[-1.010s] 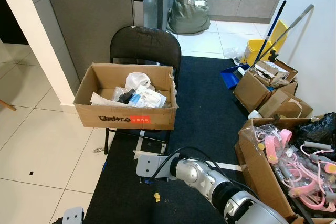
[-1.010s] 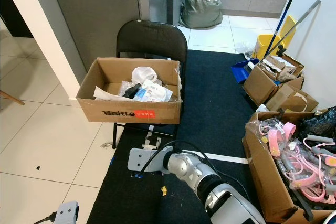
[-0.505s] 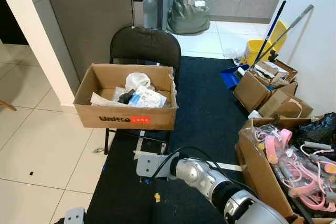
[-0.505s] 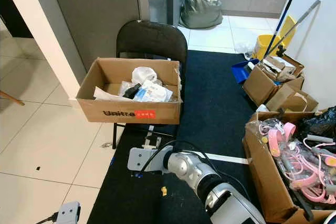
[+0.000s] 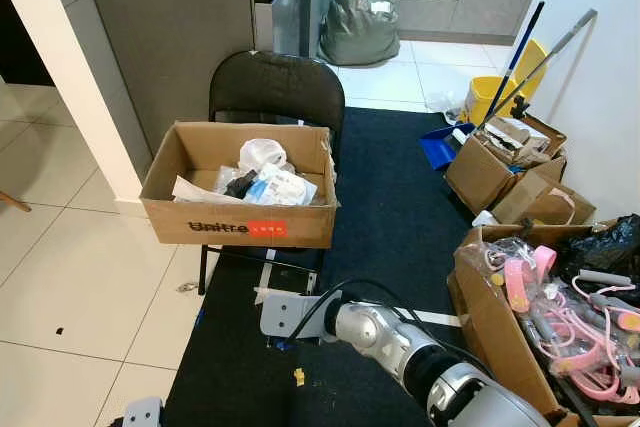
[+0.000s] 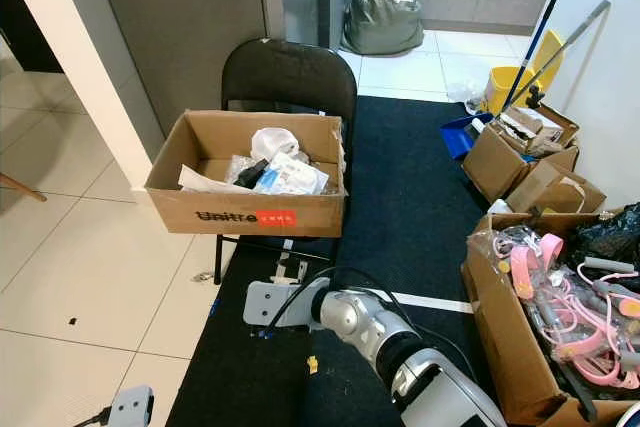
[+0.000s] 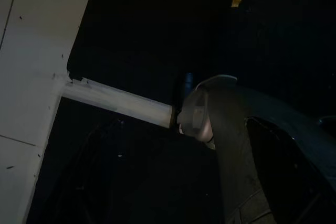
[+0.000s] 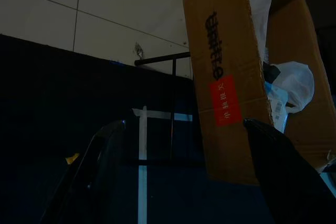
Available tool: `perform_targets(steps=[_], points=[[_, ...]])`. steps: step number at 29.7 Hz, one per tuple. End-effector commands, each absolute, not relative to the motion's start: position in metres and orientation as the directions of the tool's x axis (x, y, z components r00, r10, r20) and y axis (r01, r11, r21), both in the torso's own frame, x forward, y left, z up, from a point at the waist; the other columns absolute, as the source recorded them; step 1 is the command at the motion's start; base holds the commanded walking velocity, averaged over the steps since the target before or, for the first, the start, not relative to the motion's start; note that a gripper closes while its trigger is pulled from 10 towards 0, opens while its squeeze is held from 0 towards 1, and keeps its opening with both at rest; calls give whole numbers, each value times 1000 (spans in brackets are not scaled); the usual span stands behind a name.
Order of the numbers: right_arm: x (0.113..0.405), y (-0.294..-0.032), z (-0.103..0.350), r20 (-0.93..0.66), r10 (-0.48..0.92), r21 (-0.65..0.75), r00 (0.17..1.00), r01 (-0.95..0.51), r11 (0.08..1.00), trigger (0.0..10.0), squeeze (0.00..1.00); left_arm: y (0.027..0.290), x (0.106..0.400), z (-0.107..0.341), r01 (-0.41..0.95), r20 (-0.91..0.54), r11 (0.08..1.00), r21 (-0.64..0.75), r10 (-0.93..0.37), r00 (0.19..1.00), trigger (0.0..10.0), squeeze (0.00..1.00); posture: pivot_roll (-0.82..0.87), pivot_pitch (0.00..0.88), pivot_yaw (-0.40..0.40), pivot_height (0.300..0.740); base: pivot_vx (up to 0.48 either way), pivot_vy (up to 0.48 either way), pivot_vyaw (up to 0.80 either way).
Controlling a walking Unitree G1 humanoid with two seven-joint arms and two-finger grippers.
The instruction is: Picking trash to rubbish bin
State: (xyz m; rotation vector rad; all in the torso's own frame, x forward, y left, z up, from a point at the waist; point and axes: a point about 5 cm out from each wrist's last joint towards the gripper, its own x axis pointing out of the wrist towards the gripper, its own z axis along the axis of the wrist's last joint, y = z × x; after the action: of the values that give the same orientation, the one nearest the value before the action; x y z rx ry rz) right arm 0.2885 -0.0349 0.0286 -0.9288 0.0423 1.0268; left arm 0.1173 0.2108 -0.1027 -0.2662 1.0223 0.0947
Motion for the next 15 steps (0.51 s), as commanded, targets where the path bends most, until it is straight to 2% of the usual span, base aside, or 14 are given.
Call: perform_targets(steps=[1, 15], points=[[289, -36, 29, -432, 714, -640, 551, -745, 188, 10000, 0, 209, 110, -105, -202, -868, 964, -171, -51, 493, 10000, 0, 79, 0, 23, 740, 0, 0, 0], [290, -36, 30, -434, 711, -640, 553, -745, 188, 10000, 0, 209, 111, -105, -194, -869, 967, -168, -52, 492, 10000, 0, 76, 0, 23, 740, 0, 0, 0]])
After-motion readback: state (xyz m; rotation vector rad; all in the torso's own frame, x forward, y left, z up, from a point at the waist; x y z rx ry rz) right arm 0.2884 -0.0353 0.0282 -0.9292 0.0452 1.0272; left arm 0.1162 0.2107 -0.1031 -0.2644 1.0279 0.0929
